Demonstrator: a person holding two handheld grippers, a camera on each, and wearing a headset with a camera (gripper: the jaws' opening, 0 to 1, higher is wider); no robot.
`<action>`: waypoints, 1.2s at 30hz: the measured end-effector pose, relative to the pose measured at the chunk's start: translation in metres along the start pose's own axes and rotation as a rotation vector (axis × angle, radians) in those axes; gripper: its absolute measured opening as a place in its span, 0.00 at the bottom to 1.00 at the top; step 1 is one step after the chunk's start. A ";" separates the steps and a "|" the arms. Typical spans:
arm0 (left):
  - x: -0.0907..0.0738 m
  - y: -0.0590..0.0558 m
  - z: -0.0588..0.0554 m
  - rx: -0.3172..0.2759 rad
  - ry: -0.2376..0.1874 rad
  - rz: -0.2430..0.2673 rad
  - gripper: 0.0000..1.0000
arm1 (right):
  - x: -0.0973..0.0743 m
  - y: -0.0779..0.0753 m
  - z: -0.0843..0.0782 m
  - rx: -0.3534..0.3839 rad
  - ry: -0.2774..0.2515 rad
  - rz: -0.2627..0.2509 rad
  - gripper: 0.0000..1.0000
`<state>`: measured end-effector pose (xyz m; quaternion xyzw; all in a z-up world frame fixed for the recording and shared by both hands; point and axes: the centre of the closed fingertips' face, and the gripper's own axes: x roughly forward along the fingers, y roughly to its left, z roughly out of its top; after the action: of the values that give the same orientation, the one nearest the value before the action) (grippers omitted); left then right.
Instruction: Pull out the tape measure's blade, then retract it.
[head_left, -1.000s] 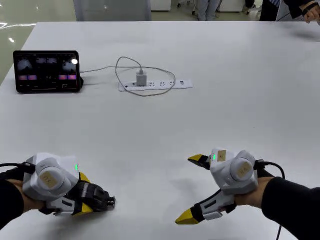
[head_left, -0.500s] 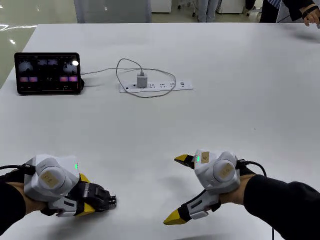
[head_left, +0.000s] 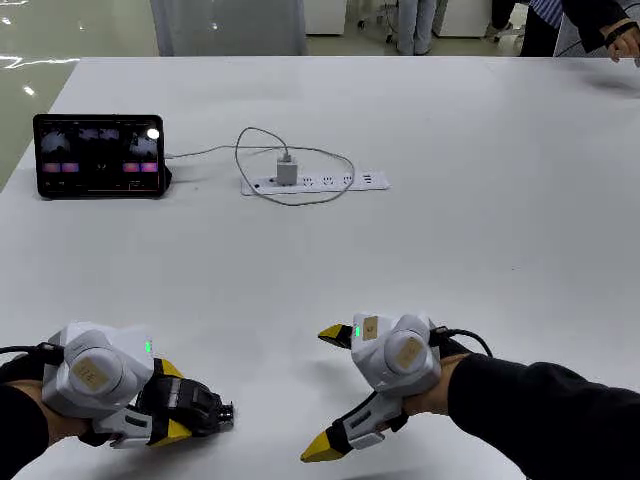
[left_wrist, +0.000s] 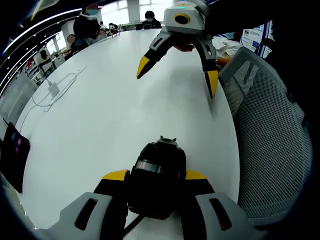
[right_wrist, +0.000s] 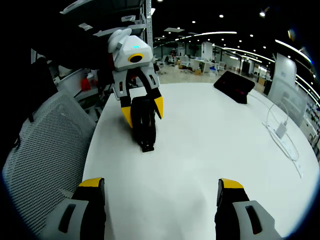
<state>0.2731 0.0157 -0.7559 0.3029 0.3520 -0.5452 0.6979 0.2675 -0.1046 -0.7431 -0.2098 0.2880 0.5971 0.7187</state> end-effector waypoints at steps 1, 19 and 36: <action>0.000 0.000 0.000 -0.001 0.001 0.001 0.35 | 0.002 0.000 0.001 0.000 0.000 0.002 0.92; 0.000 0.001 -0.001 -0.006 0.013 0.009 0.35 | 0.043 0.009 0.024 -0.004 0.001 0.033 0.79; 0.001 0.001 -0.001 -0.014 0.010 0.008 0.35 | 0.070 0.020 0.025 -0.038 0.030 0.085 0.45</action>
<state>0.2741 0.0162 -0.7572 0.3020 0.3581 -0.5383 0.7006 0.2605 -0.0325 -0.7698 -0.2197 0.2962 0.6292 0.6842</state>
